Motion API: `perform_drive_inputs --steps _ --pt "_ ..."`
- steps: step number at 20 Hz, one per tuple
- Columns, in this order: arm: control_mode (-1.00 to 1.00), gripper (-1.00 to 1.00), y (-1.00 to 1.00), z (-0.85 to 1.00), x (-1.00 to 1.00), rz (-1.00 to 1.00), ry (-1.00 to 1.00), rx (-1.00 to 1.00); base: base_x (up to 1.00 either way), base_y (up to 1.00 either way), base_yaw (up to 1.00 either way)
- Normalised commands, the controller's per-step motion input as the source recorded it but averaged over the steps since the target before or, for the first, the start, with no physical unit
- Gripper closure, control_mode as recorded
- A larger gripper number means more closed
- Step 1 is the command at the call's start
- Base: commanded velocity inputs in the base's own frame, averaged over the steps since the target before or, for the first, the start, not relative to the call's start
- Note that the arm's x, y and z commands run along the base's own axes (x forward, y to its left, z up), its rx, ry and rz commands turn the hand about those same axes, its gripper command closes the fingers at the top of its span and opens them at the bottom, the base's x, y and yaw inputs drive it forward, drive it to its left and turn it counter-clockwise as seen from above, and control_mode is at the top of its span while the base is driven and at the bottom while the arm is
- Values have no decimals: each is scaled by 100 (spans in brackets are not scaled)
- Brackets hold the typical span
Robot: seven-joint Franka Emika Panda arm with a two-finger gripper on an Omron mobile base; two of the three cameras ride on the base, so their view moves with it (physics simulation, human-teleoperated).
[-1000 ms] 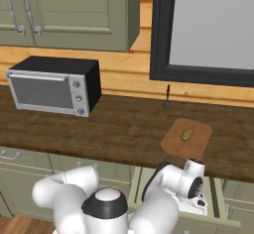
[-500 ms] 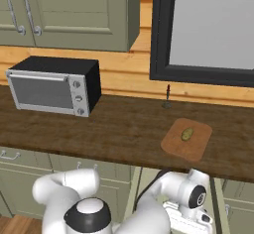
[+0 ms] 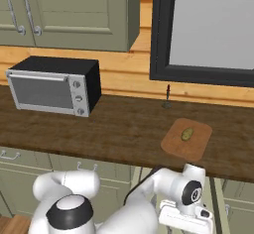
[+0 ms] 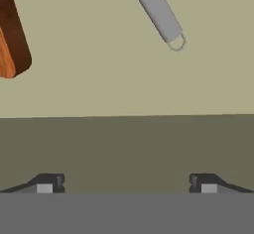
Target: Place the appropriate cutting tool for cutting the potato skin on the cutting board.
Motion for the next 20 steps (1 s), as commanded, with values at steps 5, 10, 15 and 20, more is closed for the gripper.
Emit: perform_drive_inputs --steps 5,10,15,20 --pt "-100 -100 -2 0 47 7 -12 0 0 0 0" --pt "-100 -100 -3 -1 49 12 -3 0 0 0 0" --pt "-100 -100 -4 -18 35 16 0 0 0 0 0" --pt "-100 -100 -1 -58 33 23 0 1 0 0 0"
